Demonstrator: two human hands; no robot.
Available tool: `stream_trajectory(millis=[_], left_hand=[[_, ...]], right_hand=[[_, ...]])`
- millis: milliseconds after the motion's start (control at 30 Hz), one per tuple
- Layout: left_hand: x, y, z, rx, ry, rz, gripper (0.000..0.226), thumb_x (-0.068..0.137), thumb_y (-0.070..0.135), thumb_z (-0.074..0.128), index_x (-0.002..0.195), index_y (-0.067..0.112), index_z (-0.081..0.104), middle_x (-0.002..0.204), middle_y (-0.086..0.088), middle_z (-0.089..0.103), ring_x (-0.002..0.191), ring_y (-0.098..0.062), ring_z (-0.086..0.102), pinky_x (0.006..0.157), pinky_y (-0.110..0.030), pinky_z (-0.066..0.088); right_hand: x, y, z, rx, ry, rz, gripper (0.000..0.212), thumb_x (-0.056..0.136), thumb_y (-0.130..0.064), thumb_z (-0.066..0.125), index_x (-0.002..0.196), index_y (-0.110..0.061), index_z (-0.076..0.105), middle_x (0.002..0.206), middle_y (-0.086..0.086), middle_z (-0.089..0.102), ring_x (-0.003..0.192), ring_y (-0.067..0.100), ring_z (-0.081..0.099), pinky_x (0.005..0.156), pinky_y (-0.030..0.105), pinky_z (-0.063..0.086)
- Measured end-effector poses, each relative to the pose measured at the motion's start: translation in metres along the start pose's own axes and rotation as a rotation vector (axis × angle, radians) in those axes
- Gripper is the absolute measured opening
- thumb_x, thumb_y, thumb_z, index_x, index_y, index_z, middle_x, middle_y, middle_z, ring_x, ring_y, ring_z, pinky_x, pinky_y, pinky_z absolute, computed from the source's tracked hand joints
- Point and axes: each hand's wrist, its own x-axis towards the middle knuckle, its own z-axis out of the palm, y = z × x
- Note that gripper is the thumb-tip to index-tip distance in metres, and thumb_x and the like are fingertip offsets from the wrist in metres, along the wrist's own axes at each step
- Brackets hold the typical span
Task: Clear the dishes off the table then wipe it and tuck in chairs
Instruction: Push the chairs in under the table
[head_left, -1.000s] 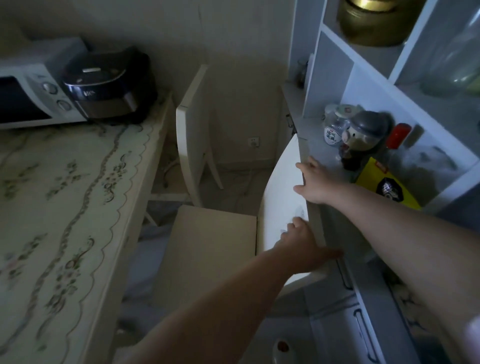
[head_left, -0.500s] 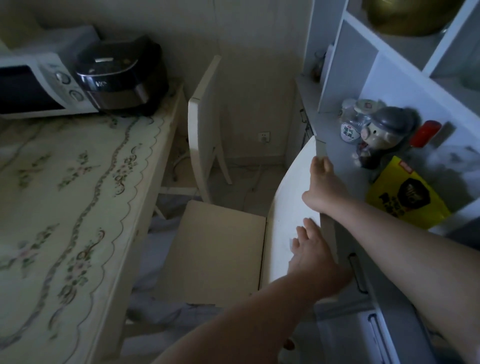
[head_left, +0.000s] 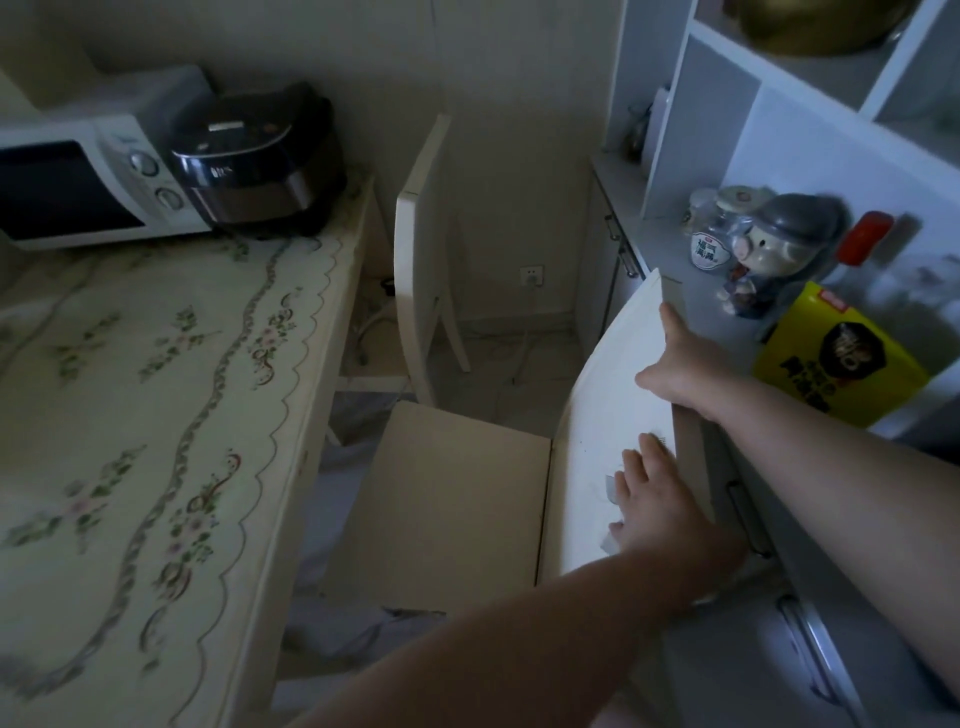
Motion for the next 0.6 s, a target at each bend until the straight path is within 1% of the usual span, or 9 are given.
stream_trajectory(millis=[67,133,167,267,333,400,467,533,600], left_hand=[[0.000,-0.003,0.001,-0.033,0.035,-0.013,0.108,0.075,0.017,0.070,0.152,0.031,-0.004,0.159,0.008,0.002,0.148,-0.022,0.002,0.118,-0.047,0.019],[0.000,-0.006,0.000,-0.032,0.046,-0.021,0.106,0.075,0.015,0.068,0.152,0.032,-0.003,0.159,0.009,0.002,0.148,-0.022,0.002,0.118,-0.046,0.020],[0.000,-0.007,0.000,-0.024,0.046,-0.020,0.106,0.076,0.014,0.068,0.152,0.032,-0.003,0.160,0.009,0.002,0.148,-0.022,0.003,0.118,-0.046,0.020],[0.003,-0.009,-0.006,-0.035,0.048,-0.022,0.105,0.076,0.013,0.068,0.152,0.031,-0.003,0.160,0.009,0.002,0.148,-0.020,0.004,0.118,-0.044,0.022],[0.003,-0.010,-0.010,-0.033,0.063,-0.023,0.104,0.076,0.014,0.067,0.153,0.030,-0.001,0.159,0.008,0.006,0.148,-0.021,0.007,0.117,-0.043,0.023],[0.001,-0.015,-0.014,-0.022,0.085,-0.021,0.102,0.076,0.017,0.068,0.152,0.028,0.001,0.158,0.007,0.011,0.147,-0.021,0.011,0.116,-0.042,0.025],[0.001,-0.022,-0.023,-0.030,0.113,-0.023,0.099,0.077,0.018,0.067,0.153,0.027,0.003,0.158,0.007,0.014,0.147,-0.019,0.013,0.116,-0.042,0.026],[0.004,-0.029,-0.032,-0.037,0.136,-0.036,0.098,0.077,0.017,0.066,0.153,0.027,0.004,0.159,0.008,0.013,0.147,-0.019,0.013,0.116,-0.042,0.025],[0.001,-0.038,-0.042,-0.064,0.175,-0.070,0.099,0.077,0.016,0.066,0.153,0.028,0.004,0.159,0.009,0.013,0.147,-0.019,0.013,0.116,-0.043,0.025]], right_hand=[[-0.002,-0.004,-0.002,-0.006,0.001,-0.011,0.087,0.089,-0.024,0.055,0.152,-0.030,-0.004,0.113,0.014,0.058,0.068,0.020,0.050,0.064,0.032,0.050],[-0.005,-0.009,-0.002,-0.008,-0.002,-0.019,0.086,0.089,-0.025,0.055,0.152,-0.031,-0.004,0.096,0.010,0.056,0.065,0.019,0.050,0.054,0.029,0.045],[-0.006,-0.010,-0.003,-0.001,-0.003,-0.015,0.086,0.089,-0.025,0.055,0.152,-0.031,-0.004,0.093,0.009,0.055,0.065,0.019,0.051,0.051,0.028,0.043],[-0.004,-0.015,-0.002,0.005,-0.016,-0.016,0.087,0.087,-0.025,0.054,0.152,-0.032,-0.004,0.106,0.012,0.057,0.065,0.020,0.051,0.055,0.030,0.047],[-0.003,-0.019,-0.002,0.005,-0.019,-0.022,0.087,0.087,-0.025,0.054,0.152,-0.031,-0.004,0.100,0.009,0.057,0.064,0.017,0.048,0.053,0.029,0.046],[-0.004,-0.024,0.001,0.014,-0.032,-0.035,0.088,0.087,-0.025,0.055,0.152,-0.030,-0.004,0.095,0.006,0.057,0.062,0.016,0.047,0.048,0.027,0.040],[-0.005,-0.032,0.006,0.019,-0.042,-0.048,0.089,0.087,-0.025,0.055,0.152,-0.030,-0.006,0.082,0.003,0.054,0.065,0.018,0.052,0.046,0.027,0.039],[-0.002,-0.045,0.011,0.028,-0.046,-0.056,0.090,0.086,-0.026,0.056,0.151,-0.032,-0.007,0.083,0.006,0.055,0.070,0.022,0.058,0.047,0.029,0.045],[-0.001,-0.065,0.018,0.029,-0.064,-0.102,0.092,0.085,-0.027,0.056,0.150,-0.034,-0.007,0.094,0.009,0.059,0.077,0.026,0.061,0.057,0.033,0.053]])
